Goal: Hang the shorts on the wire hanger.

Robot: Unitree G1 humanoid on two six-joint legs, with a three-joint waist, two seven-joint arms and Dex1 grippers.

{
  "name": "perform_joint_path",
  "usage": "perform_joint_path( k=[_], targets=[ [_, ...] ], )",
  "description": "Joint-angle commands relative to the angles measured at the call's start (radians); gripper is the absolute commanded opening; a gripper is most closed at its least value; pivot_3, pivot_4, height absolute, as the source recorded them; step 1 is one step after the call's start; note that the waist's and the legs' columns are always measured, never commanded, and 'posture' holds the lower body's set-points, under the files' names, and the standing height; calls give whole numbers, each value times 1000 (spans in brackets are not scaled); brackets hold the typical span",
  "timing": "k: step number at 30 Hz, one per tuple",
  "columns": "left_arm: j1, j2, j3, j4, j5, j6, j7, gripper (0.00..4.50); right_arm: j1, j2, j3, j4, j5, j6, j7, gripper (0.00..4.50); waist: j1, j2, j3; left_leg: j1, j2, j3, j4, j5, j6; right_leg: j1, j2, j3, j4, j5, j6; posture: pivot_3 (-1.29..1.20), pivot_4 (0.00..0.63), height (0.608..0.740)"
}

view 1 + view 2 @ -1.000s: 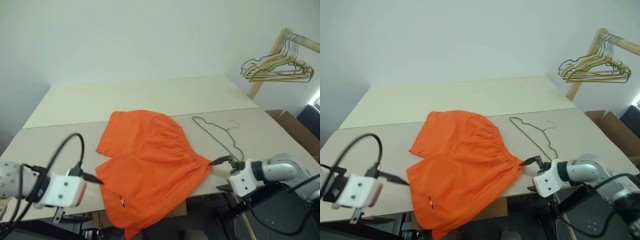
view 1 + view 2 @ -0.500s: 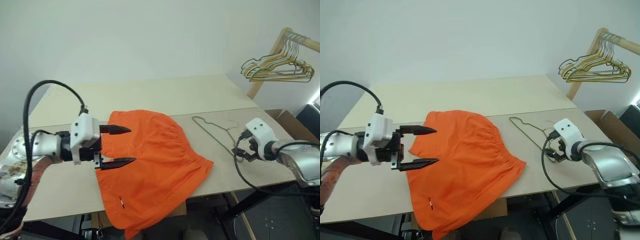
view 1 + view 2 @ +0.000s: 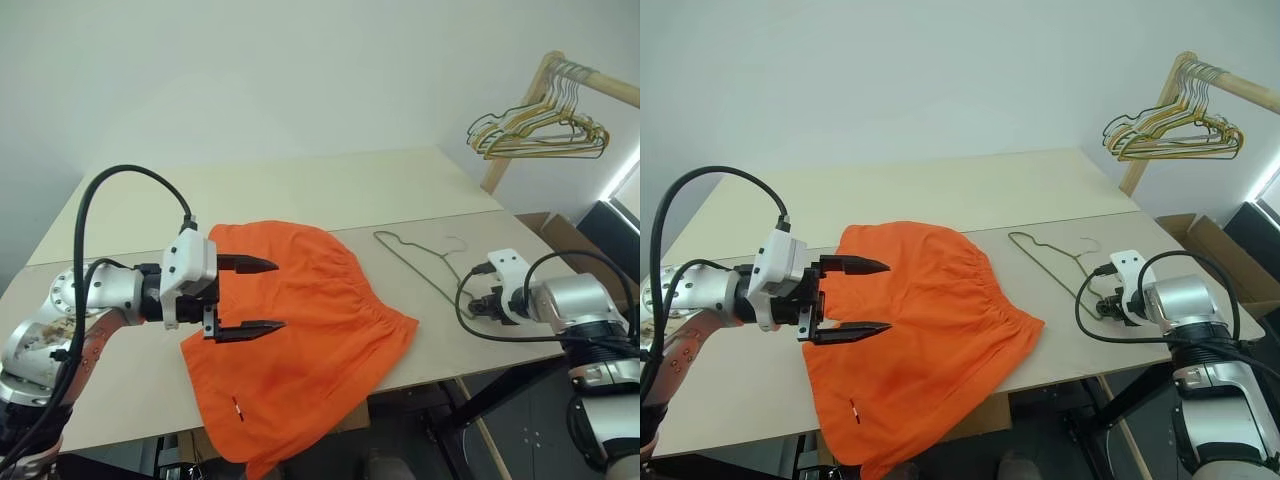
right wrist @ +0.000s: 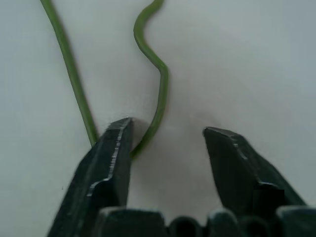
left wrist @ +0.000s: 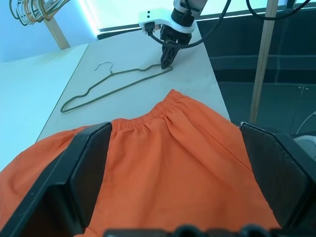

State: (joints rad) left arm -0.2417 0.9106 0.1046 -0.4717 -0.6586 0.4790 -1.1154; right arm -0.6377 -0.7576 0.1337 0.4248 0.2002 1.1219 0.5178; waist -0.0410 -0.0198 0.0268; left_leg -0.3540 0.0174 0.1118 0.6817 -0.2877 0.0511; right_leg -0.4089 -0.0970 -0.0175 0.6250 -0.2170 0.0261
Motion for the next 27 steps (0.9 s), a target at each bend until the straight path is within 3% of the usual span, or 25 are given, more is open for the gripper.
perform_joint_path(
  k=[1,5,6,10,15,17,20,24,27],
  targets=[
    [1,4,25,-18,2,-20,-5,4500,-24,12,-13,19,1,53,23,1441,-1,0,0,0,0,0,0,0,0,0,0,0,0,0,0,-4,0,740],
    [15,7,32,-24,2,-23,-9,4500,-50,40,-86,47,22,128,3,133,0,0,0,0,0,0,0,0,0,0,0,0,0,0,0,-6,0,740],
    [15,7,31,-24,3,-24,-10,4500,-68,53,-130,55,32,163,-15,58,-1,0,0,0,1,0,0,0,0,0,0,0,0,0,0,-8,0,740],
    [10,2,24,-16,9,-32,-14,4500,-105,99,-253,33,42,258,-89,58,-2,0,0,0,1,0,0,0,0,0,0,0,0,0,0,-15,0,740],
    [-12,-5,8,5,22,-46,-18,4500,-204,200,-520,21,29,365,-253,58,-6,0,0,-1,1,1,0,0,0,-2,1,2,1,0,0,-21,0,740],
    [-24,-8,3,14,27,-49,-21,4500,-243,240,-625,9,15,372,-328,58,-5,0,0,-1,1,1,0,0,-1,-3,1,2,1,0,0,-23,0,740],
    [-48,-17,-3,32,38,-54,-21,4500,-254,294,-685,-93,10,302,-402,58,-2,1,0,-5,0,1,0,0,-1,-7,1,2,2,0,0,-21,0,740],
    [-110,-40,-15,78,57,-44,8,4500,-154,312,-551,-351,42,138,-326,58,-2,1,0,-15,0,0,0,4,-6,-15,0,1,1,1,1,-18,0,740],
    [-200,-67,-24,163,87,-33,49,4500,-23,229,-357,-546,19,-100,-163,58,-3,1,0,-15,-1,1,0,4,-6,-16,0,1,0,1,2,-17,0,740]
  ],
)
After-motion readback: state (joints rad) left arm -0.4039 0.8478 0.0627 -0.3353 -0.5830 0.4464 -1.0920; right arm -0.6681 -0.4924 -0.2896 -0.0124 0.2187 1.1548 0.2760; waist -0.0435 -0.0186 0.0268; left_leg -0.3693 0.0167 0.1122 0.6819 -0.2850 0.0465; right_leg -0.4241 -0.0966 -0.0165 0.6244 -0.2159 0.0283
